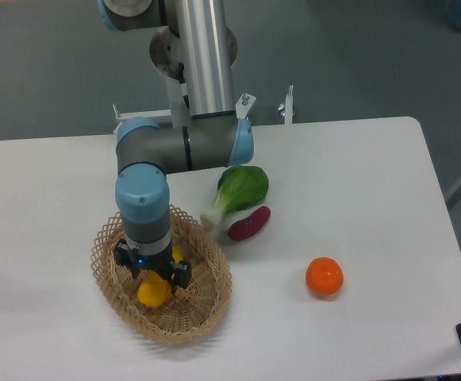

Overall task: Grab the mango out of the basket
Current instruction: 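Lower the gripper onto the yellow mango and close on it, then lift the held mango out of the basket and raise it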

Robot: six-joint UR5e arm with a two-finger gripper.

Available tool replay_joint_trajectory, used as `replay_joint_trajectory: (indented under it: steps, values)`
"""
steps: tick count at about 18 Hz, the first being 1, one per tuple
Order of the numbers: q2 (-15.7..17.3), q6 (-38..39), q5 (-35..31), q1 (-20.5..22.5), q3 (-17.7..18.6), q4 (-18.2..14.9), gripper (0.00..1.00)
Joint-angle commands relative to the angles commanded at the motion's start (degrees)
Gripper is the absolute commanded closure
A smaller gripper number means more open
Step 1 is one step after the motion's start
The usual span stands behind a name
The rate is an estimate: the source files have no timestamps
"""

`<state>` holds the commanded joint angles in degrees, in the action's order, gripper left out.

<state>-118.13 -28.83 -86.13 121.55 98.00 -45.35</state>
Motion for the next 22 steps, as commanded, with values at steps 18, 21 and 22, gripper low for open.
replay_joint_trajectory:
  steps: [18, 21, 22]
  values:
    - [12.4, -17.3, 5.1, 15.2, -1.9, -4.0, 0.45]
    - [14.6, -25.2, 7.4, 20.5, -2.5, -8.2, 0.45]
    - [15.1, -28.2, 7.6, 22.4, -2.5, -9.9, 0.45]
